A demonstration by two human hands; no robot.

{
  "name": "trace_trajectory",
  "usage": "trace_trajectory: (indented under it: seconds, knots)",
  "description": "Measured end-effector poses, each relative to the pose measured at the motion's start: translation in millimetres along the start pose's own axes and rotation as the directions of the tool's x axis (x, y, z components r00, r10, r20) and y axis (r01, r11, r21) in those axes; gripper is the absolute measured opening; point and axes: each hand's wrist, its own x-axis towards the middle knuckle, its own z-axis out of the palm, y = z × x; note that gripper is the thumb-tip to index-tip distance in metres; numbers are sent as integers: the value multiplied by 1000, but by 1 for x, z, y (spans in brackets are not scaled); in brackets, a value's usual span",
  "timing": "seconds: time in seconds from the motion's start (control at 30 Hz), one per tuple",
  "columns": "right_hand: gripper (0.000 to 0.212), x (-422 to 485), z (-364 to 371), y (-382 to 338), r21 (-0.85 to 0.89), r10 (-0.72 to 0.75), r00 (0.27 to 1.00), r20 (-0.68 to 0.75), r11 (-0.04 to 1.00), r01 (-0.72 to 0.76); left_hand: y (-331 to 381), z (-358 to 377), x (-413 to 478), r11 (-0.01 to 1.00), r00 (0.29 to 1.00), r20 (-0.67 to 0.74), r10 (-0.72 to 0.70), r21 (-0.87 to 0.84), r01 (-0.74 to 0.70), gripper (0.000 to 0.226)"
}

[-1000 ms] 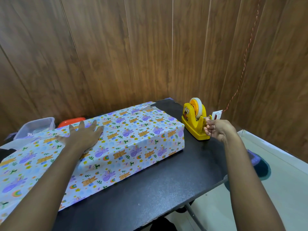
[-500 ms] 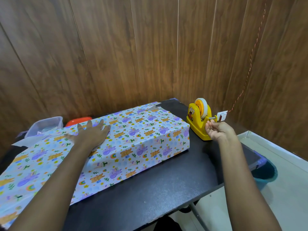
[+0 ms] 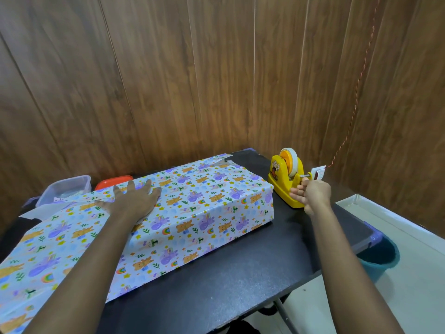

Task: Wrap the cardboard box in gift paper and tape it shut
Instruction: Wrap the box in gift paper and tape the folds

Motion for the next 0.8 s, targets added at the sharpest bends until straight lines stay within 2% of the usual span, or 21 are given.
trace_trajectory:
  seconds: [0.07,0.1,0.17,0.23,0.27,0.33,0.43,0.53,0.67,0.8]
  knots:
    - [18,0,0,4,-136,-153,988,-36,980,147,0,-1,0,1000,1000,-7,3,9,-3,65]
    - [17,2,1,3,-133,-168,984,-51,978,160,0,-1,0,1000,1000,-6,2,11,-2,65]
    - [17,2,0,5,-5,-34,998,-60,999,34,-1,0,0,1000,1000,-4,-3,11,3,66]
    - [29,2,-8,19,219,192,981,31,956,-194,0,-1,0,1000,1000,9,-10,20,10,66]
    - [33,1,-14,27,306,242,964,109,915,-264,-1,1,0,1000,1000,10,-6,27,6,66]
    - [32,-3,-17,22,371,207,950,234,884,-284,0,1,1,999,1000,-4,-4,33,4,66]
    - [26,-17,-6,-13,209,41,926,376,970,-128,2,-3,-1,999,1000,13,-8,38,8,65]
    - [21,-42,22,-38,4,-55,822,566,998,64,3,-2,-4,999,1000,10,3,46,-3,65]
    - [23,-85,86,-38,-122,-76,643,762,958,258,1,-10,-3,998,998,60,32,58,-35,61]
    - [31,-120,157,-14,-219,23,511,859,919,327,-10,-20,2,997,992,101,78,20,-81,58]
